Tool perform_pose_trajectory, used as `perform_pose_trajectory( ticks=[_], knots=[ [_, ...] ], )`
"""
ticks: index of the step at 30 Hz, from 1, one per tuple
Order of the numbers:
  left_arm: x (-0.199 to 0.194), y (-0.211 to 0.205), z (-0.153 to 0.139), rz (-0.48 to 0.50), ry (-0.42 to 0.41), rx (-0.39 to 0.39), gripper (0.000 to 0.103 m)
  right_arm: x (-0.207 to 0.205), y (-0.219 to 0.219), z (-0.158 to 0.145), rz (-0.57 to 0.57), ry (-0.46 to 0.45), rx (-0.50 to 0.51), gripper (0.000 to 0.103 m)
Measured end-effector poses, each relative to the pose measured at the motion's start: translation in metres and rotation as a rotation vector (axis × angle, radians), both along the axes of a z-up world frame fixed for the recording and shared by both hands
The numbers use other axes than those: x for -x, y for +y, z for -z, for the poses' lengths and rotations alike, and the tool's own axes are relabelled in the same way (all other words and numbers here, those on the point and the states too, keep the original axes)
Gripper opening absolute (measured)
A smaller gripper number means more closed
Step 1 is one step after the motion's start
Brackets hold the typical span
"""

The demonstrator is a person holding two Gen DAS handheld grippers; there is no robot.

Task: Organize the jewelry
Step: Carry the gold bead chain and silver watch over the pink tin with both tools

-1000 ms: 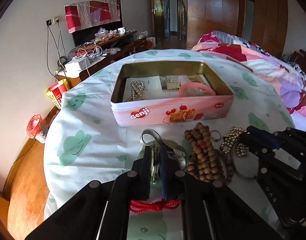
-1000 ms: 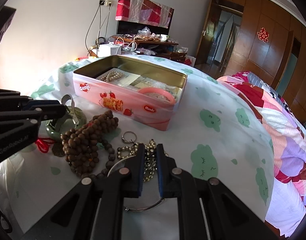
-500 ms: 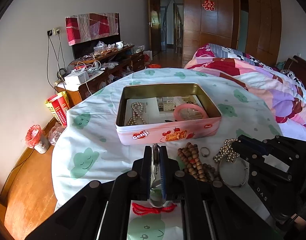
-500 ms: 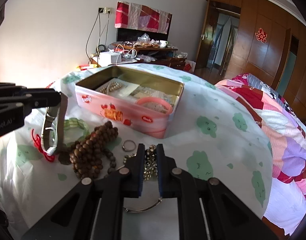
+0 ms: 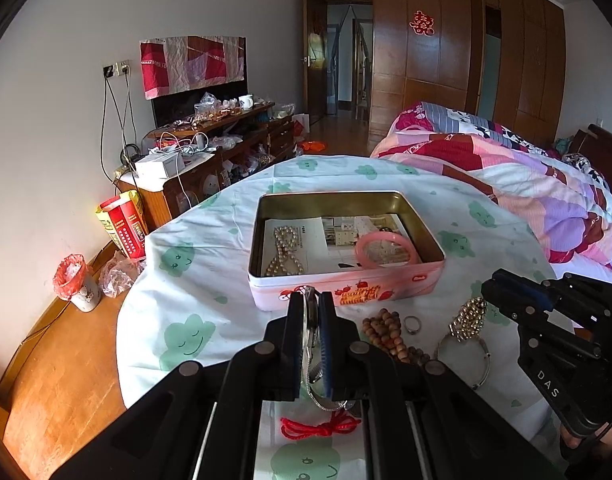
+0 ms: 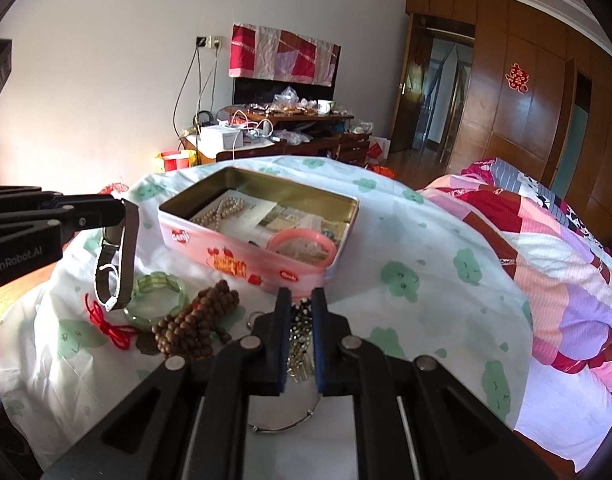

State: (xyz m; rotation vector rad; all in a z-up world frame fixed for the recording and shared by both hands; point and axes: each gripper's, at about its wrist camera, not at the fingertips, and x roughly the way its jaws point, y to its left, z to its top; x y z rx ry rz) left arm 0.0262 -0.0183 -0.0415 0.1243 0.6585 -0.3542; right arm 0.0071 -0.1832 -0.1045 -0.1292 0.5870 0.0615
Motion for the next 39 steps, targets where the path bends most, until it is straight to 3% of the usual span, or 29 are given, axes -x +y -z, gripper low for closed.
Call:
perform_pose_trajectory(
  ticks=[21,39],
  knots=[
    [-0.008,0.005,-0.011,-0.008,-0.014,-0.002,0.006,-0.002,-0.01,-0.014,0.01,-0.029,-0.003,0.011],
    [-0.045,0.005,-0.045,0.001,-0.059,-0.051,0.006,-0.03,-0.016,-0.045,-0.009,-0.077,0.026,0.011]
  ],
)
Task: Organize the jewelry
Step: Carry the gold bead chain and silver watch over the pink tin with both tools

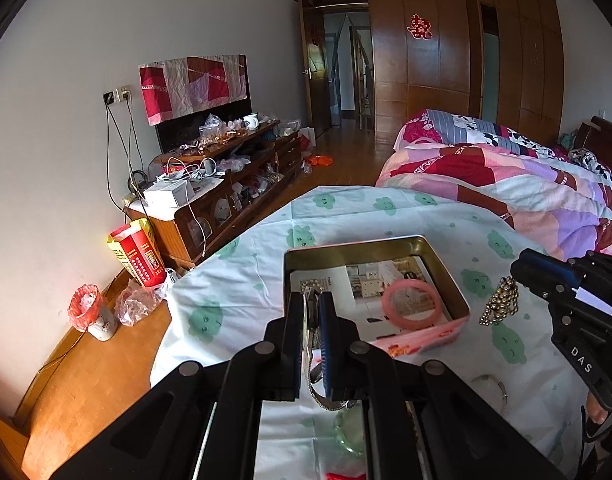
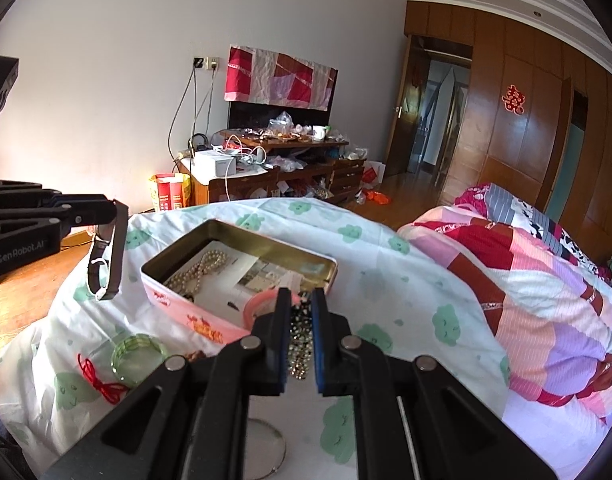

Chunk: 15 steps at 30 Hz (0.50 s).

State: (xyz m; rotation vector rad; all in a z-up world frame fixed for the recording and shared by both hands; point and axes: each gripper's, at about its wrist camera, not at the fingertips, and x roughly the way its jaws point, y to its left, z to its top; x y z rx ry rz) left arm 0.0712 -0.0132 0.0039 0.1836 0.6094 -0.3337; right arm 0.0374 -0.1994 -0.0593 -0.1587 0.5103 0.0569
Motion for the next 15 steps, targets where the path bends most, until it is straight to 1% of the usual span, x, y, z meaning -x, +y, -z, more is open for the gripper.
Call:
perform_pose_trajectory(
  ticks=[13,15],
  knots=[
    [-0.035,-0.003,-0.023,-0.008,-0.032,-0.05,0.006,-0.024,0.001,-0.026,-0.03,-0.033,0.036,0.011],
    [-0.042,-0.003,-0.024,-0.01,-0.024,-0.05,0.006,-0.027,0.002,-0.028,-0.035,-0.036,0.037,0.011]
  ],
)
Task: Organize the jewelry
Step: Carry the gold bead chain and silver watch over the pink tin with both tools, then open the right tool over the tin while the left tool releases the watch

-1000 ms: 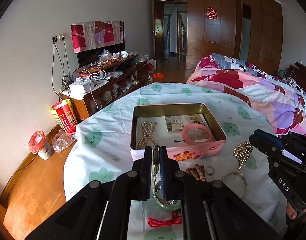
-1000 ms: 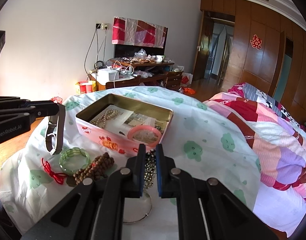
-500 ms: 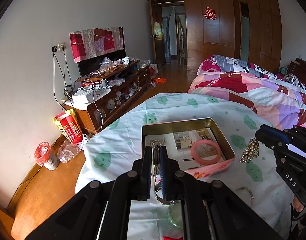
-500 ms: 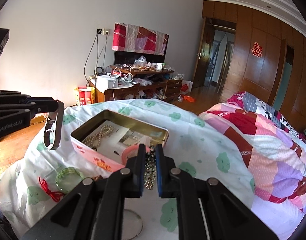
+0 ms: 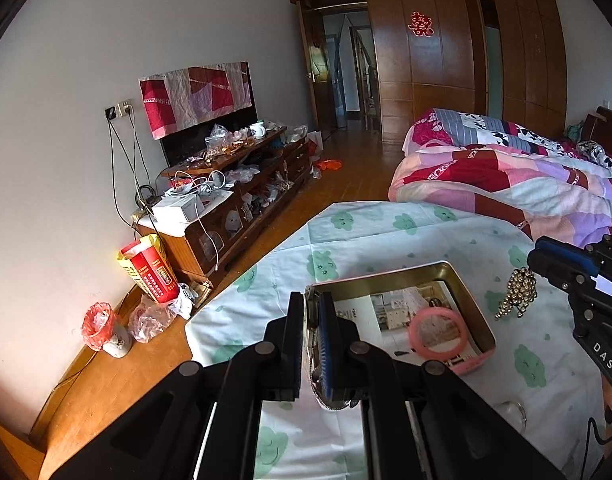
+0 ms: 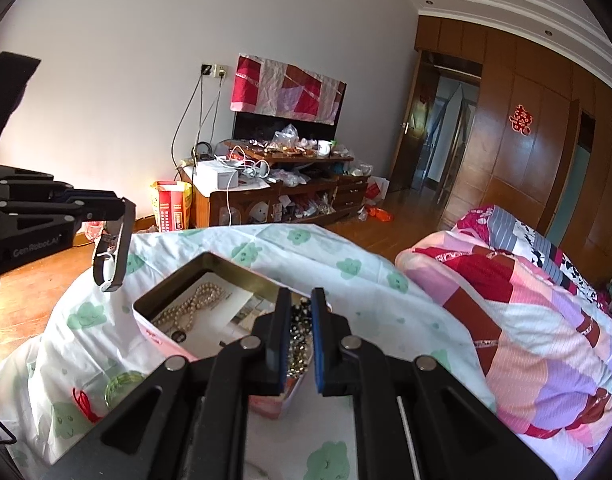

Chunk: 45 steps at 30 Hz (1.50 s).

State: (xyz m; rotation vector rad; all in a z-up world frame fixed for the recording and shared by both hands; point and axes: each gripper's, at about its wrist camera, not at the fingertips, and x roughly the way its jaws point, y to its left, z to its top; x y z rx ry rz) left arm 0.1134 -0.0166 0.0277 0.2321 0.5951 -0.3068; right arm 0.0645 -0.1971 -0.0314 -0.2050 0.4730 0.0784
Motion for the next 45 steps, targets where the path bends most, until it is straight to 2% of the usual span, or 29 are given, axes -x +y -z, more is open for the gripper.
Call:
perform_pose_trajectory(
  ticks=[9,24,34,45],
  knots=[
    [-0.031,-0.011,0.018,-0.014,0.052,0.003,0.006,-0.022,0.007,0.001,-0.018,0.019,-0.003,0.011],
    [-0.067,-0.028,0.054,-0.049,0.109,-0.021,0.006,-0.072,0.009,0.029,0.017,0.089,0.014,0.011],
    [-0.082,-0.036,0.074,-0.052,0.15,-0.043,0.007,-0.09,0.009,0.055,0.041,0.134,0.017,0.011],
    [-0.086,-0.046,0.094,-0.035,0.178,-0.073,0.007,-0.1,0.004,0.071,0.06,0.173,0.026,0.011]
  ],
)
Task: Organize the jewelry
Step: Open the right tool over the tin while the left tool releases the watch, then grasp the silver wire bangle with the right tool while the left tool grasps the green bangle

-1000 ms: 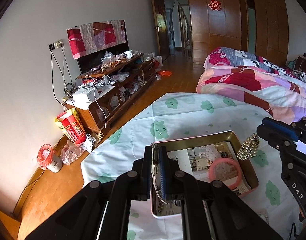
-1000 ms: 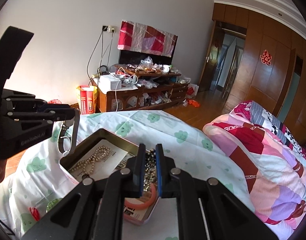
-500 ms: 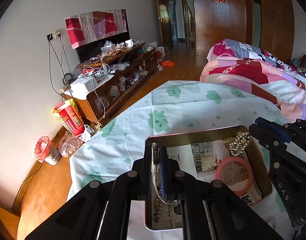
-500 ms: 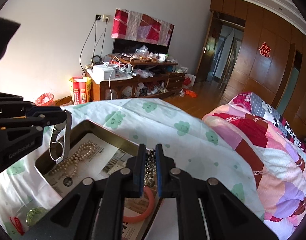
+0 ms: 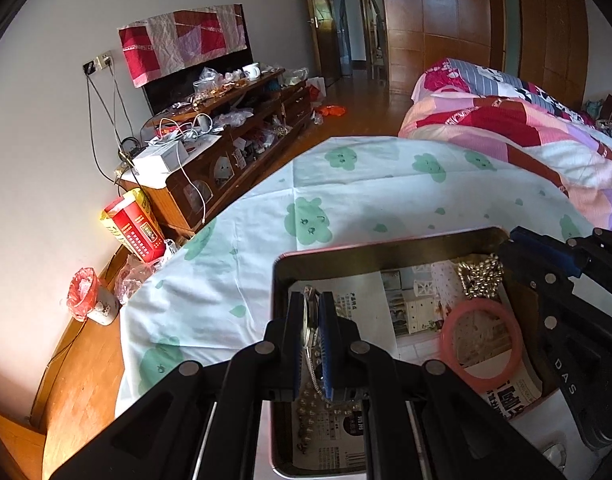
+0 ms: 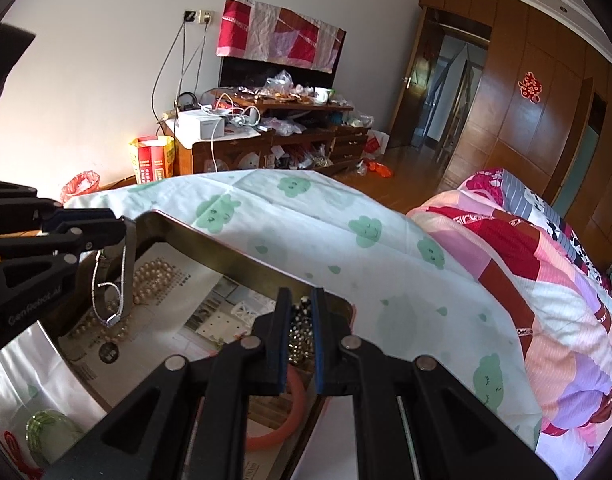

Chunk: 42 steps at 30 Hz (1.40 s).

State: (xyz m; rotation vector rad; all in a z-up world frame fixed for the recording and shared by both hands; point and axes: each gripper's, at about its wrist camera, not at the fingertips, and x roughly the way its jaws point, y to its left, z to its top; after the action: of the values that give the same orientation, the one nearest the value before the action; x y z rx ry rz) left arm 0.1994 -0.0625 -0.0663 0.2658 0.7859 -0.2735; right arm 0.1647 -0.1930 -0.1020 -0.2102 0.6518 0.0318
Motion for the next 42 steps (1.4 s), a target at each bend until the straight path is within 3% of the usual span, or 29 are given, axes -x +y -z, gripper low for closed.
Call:
perform_pose_trajectory(
  ticks=[3,4,5,6,7,9,19,26,34,42],
  knots=[
    [0.002,0.0,0.002,-0.006,-0.009,-0.012,0.008,0.0,0.0,0.004,-0.003,0.008,0.01,0.012],
    [0.003,0.0,0.001,-0.012,-0.012,-0.014,0.015,0.001,-0.001,0.005,0.002,0.007,0.015,0.016],
    [0.003,0.001,0.0,-0.023,-0.016,-0.02,0.023,0.002,-0.002,0.006,0.006,0.021,0.011,0.033],
    [0.005,0.003,-0.002,-0.037,-0.032,-0.025,0.049,0.002,-0.003,0.007,0.005,0.03,0.004,0.048],
    [0.008,0.004,-0.004,-0.048,-0.052,-0.031,0.073,0.005,-0.004,0.007,0.009,0.03,-0.005,0.053],
    [0.017,0.008,-0.011,-0.068,-0.123,-0.041,0.083,0.011,-0.006,0.007,0.022,0.022,-0.005,0.055],
    [0.056,0.04,-0.01,-0.072,-0.071,-0.017,0.083,0.051,-0.019,0.009,0.05,0.067,-0.064,0.057],
    [0.094,0.062,0.001,-0.098,-0.044,-0.014,0.083,0.087,-0.021,0.016,0.051,0.073,-0.073,0.064],
    [0.133,0.065,0.012,-0.079,-0.033,-0.011,0.083,0.121,-0.015,0.03,0.043,0.098,-0.069,0.065],
    [0.147,0.062,0.018,-0.077,-0.008,0.012,0.083,0.141,-0.018,0.04,0.059,0.111,-0.088,0.065]
  ],
)
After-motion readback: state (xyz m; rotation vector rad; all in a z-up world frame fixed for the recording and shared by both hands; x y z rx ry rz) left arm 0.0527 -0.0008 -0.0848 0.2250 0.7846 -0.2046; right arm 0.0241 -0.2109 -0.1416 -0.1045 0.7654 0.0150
